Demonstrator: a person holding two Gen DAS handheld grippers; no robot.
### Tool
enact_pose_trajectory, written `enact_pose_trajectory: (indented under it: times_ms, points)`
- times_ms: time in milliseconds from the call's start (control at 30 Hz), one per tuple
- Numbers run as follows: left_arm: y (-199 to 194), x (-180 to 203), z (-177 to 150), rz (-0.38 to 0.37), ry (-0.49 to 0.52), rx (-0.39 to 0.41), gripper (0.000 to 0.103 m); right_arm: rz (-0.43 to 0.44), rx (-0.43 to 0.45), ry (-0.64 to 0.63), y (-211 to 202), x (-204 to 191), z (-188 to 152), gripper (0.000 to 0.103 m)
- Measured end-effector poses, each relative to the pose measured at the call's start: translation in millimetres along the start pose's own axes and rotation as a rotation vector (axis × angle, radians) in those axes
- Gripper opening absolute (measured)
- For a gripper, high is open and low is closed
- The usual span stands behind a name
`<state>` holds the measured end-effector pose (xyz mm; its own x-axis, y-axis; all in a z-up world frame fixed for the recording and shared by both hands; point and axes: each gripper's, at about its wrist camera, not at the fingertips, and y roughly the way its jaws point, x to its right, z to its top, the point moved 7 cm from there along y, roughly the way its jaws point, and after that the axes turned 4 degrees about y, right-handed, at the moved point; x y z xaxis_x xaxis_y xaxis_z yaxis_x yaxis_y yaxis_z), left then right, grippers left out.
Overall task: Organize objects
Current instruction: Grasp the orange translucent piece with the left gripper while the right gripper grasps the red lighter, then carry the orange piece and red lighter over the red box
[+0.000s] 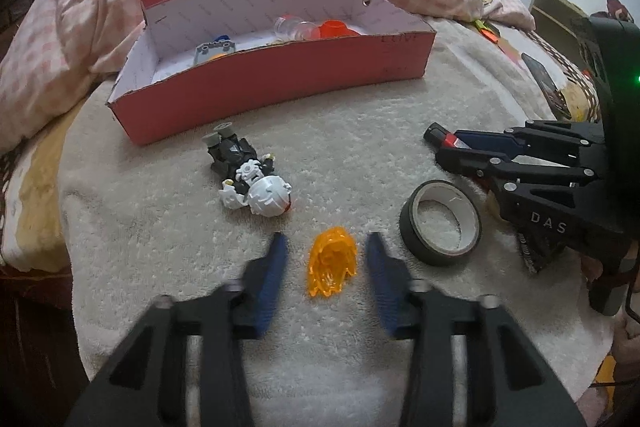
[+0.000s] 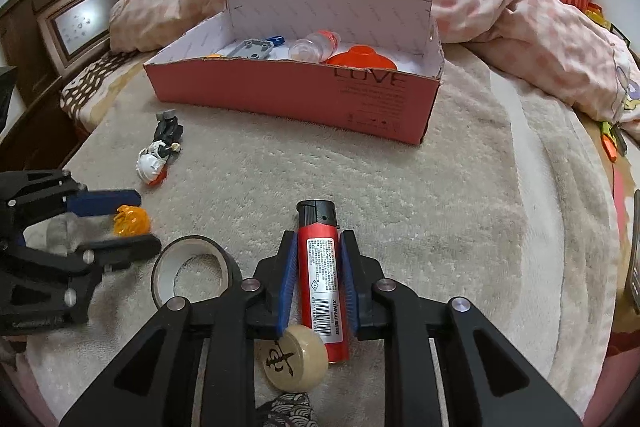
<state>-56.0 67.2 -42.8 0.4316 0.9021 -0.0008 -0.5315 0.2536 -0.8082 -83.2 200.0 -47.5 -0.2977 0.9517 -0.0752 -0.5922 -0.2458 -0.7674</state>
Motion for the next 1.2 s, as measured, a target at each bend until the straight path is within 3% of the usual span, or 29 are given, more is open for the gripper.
enact_pose_trajectory:
  times_ms: [67,367,800,1200]
  points:
    - [-1,-2,1,-0.013,-0.016,0.001,0.024,-0.001,0.007,0.01,-2,1,0,0.021]
    - [-13,-7,6,-0.048,-0.04,0.04,0.024,0.021,0.063,0.075,-21,6,2,0.021]
    - [-33,-23,46,-0.048,-0.081,0.142,0.024,0.084,0.141,0.127,-48,0,24,0.021]
    - [-28,-35,85,-0.073,-0.08,0.164,0.024,0.135,0.126,0.193,-39,10,53,0.021]
